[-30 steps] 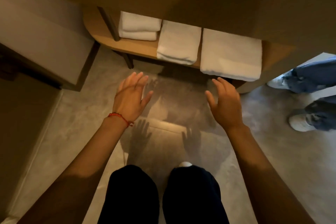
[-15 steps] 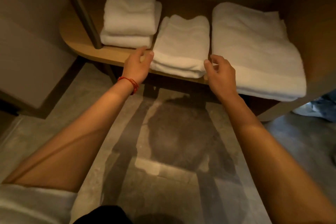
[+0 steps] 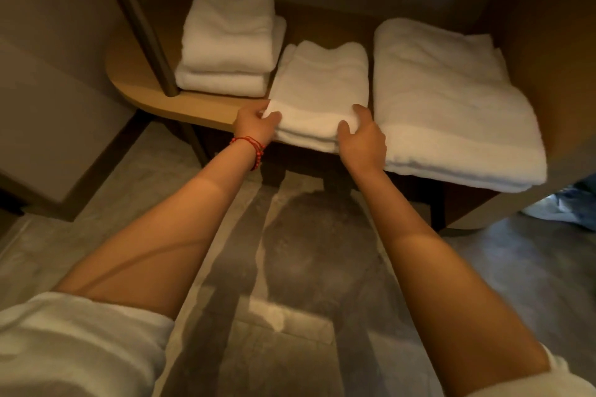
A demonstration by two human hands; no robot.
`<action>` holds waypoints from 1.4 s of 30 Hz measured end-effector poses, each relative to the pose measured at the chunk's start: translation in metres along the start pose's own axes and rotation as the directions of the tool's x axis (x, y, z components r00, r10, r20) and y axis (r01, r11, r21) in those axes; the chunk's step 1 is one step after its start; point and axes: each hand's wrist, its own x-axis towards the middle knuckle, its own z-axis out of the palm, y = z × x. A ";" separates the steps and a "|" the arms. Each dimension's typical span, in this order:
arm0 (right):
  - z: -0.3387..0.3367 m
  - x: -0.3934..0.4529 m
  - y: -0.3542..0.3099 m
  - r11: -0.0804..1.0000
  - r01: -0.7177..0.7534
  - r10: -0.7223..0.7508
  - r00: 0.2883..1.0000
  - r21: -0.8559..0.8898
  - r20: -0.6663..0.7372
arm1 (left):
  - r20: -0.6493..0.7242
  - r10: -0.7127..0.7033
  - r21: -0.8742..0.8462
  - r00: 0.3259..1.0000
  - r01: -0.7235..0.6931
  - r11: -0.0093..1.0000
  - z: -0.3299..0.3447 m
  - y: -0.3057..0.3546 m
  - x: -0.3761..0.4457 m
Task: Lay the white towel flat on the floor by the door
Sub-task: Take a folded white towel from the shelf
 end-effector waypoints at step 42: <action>-0.044 -0.077 -0.004 0.945 -0.088 0.013 0.972 0.316 0.234 | 0.330 0.079 0.162 0.941 -0.139 0.977 -0.055 -0.007 -0.105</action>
